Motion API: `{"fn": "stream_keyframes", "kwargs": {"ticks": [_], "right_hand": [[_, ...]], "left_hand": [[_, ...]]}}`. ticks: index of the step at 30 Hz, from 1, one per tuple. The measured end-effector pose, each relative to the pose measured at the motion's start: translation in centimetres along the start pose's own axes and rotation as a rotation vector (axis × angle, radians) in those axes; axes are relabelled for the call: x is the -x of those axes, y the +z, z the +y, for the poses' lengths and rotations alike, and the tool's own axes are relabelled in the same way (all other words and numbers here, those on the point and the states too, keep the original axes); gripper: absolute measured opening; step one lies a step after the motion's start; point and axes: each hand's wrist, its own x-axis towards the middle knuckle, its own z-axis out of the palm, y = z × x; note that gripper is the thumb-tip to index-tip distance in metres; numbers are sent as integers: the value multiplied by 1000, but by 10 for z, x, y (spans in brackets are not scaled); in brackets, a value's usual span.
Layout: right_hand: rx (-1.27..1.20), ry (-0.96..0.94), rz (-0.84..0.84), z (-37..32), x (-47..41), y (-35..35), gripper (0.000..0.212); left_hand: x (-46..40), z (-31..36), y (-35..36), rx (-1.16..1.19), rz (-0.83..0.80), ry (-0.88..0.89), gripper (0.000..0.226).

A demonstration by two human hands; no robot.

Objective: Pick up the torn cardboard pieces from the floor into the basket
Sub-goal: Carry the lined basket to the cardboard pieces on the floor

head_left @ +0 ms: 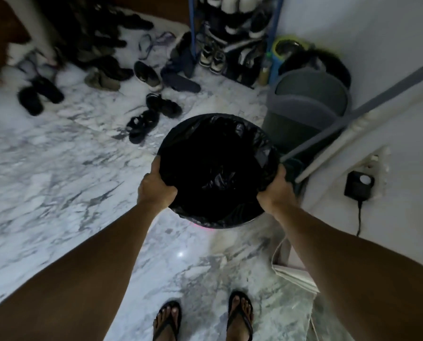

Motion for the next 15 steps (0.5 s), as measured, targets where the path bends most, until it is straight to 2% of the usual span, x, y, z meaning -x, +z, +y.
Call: {"fn": "stream_keyframes", "kwargs": {"ticks": [2, 3, 5, 8, 11, 15], "right_hand": [[-24, 3, 19, -9, 1, -11, 88], [18, -112, -14, -55, 21, -6, 88], [34, -156, -43, -78, 32, -10, 85], [96, -307, -138, -152, 75, 2, 78], [142, -446, -182, -218, 122, 26, 71], [188, -623, -238, -297, 201, 82, 73]], "left_hand": [[3, 2, -6, -11, -17, 34, 93], [21, -14, -58, 23, 66, -19, 93], [33, -18, -80, 63, 86, -20, 92], [63, -51, -157, 138, 210, -92, 90], [92, -91, -224, 185, 312, -140, 89], [140, -162, -307, 241, 457, -232, 89]]}}
